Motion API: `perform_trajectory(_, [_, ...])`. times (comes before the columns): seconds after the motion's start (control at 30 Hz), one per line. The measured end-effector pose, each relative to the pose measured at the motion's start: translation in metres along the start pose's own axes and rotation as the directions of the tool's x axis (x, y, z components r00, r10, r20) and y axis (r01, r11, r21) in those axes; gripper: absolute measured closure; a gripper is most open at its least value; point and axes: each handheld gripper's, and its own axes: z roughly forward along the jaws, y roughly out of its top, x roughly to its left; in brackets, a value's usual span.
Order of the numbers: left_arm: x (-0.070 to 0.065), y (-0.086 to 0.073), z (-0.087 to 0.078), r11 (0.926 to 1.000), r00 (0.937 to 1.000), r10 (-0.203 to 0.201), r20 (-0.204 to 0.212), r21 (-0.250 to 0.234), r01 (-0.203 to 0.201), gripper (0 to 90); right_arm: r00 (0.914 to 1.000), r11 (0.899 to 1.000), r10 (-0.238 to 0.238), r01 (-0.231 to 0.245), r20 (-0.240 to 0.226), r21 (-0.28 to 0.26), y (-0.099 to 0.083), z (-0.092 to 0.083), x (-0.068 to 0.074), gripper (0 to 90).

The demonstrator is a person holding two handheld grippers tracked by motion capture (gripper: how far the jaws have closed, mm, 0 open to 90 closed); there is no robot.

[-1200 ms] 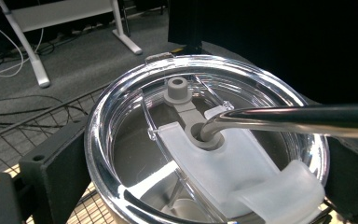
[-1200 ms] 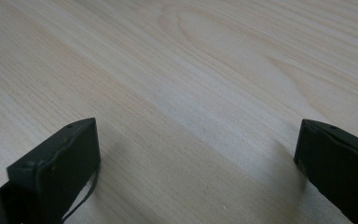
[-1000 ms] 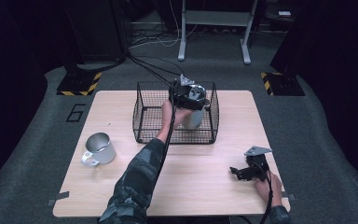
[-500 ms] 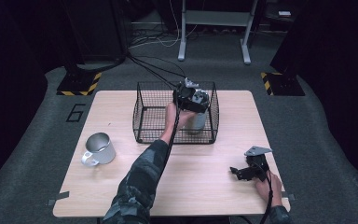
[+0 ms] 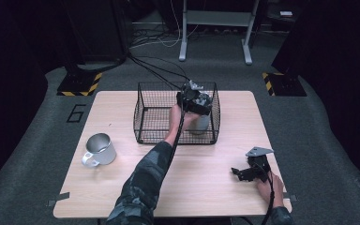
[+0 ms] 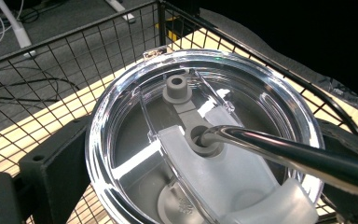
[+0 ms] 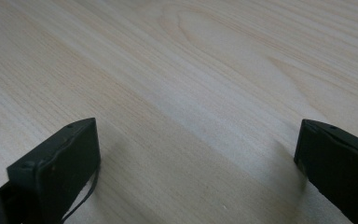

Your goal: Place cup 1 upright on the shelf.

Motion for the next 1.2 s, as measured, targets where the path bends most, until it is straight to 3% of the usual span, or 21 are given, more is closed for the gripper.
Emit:
perform_trajectory(0.13, [-0.001, -0.002, 0.003, 0.9993, 0.9997, 0.021, -0.015, 0.030, -0.021, 3.8, 1.0000, 1.000, -0.001, 0.001, 0.000, 0.000, 0.000, 0.000, 0.000, 0.0])
perform_trajectory(0.3, [-0.001, -0.003, 0.005, 0.9999, 0.9998, 0.006, -0.017, 0.009, -0.006, 3.8, 1.0000, 1.000, 0.001, -0.001, 0.000, 0.000, 0.000, 0.000, 0.000, 0.0])
perform_trajectory(0.43, [-0.001, -0.003, 0.003, 0.9993, 0.9998, 0.016, -0.006, 0.033, -0.016, 3.5, 1.0000, 1.000, 0.000, 0.000, -0.001, 0.001, 0.000, 0.000, 0.000, 0.0])
perform_trajectory(0.63, [-0.001, -0.003, 0.000, 0.9997, 0.9999, -0.014, 0.004, 0.020, 0.014, 1.7, 1.0000, 1.000, 0.003, -0.003, 0.003, -0.001, 0.000, 0.000, 0.000, 0.0])
perform_trajectory(0.77, [0.003, -0.003, -0.008, 0.9997, 0.9997, -0.016, 0.016, 0.020, 0.016, 1.7, 1.0000, 1.000, -0.004, 0.004, 0.004, -0.004, 0.000, 0.000, 0.000, 0.0])
perform_trajectory(1.2, [-0.005, -0.006, -0.045, 0.9989, 0.9981, 0.044, 0.044, -0.019, -0.043, 1.0, 1.0000, 1.000, 0.001, -0.001, 0.003, -0.002, 0.000, 0.000, 0.000, 0.0])
